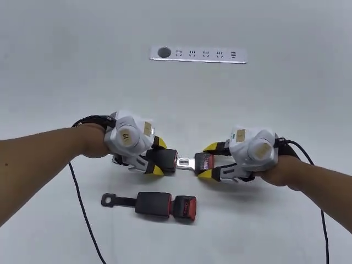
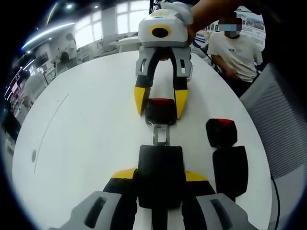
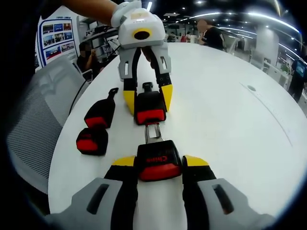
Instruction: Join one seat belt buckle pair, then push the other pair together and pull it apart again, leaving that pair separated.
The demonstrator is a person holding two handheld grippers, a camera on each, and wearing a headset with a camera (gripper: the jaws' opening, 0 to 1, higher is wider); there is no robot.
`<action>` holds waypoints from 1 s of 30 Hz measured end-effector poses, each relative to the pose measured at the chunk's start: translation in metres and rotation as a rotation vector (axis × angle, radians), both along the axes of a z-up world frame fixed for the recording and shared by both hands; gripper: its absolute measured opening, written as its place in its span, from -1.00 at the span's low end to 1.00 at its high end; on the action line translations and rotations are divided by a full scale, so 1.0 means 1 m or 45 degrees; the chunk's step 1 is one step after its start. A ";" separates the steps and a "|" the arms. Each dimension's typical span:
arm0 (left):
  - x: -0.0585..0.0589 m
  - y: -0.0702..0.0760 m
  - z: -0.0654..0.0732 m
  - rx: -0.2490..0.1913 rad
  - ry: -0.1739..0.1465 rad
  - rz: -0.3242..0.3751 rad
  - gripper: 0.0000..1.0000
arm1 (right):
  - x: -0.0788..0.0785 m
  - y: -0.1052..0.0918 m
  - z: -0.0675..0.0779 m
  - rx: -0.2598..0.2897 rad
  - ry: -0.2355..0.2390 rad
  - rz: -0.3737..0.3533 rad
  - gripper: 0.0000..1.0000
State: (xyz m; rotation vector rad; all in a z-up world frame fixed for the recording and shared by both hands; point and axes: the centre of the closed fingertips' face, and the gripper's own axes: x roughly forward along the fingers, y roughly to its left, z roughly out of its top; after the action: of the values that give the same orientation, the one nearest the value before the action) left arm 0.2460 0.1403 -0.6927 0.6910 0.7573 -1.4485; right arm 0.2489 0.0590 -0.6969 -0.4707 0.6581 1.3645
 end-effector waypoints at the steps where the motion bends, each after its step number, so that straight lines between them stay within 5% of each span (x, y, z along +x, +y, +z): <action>1: 0.000 0.000 0.000 -0.003 0.001 0.005 -0.29 | 0.000 -0.003 0.000 -0.005 -0.006 0.005 -0.30; 30: 0.000 0.000 0.001 -0.010 0.001 0.038 -0.28 | -0.005 -0.063 0.010 0.003 0.000 -0.049 -0.30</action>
State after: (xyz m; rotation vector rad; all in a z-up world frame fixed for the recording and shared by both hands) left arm 0.2456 0.1402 -0.6916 0.6702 0.7596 -1.4240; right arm 0.2442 -0.0042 -0.6868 -0.4540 0.6621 1.3293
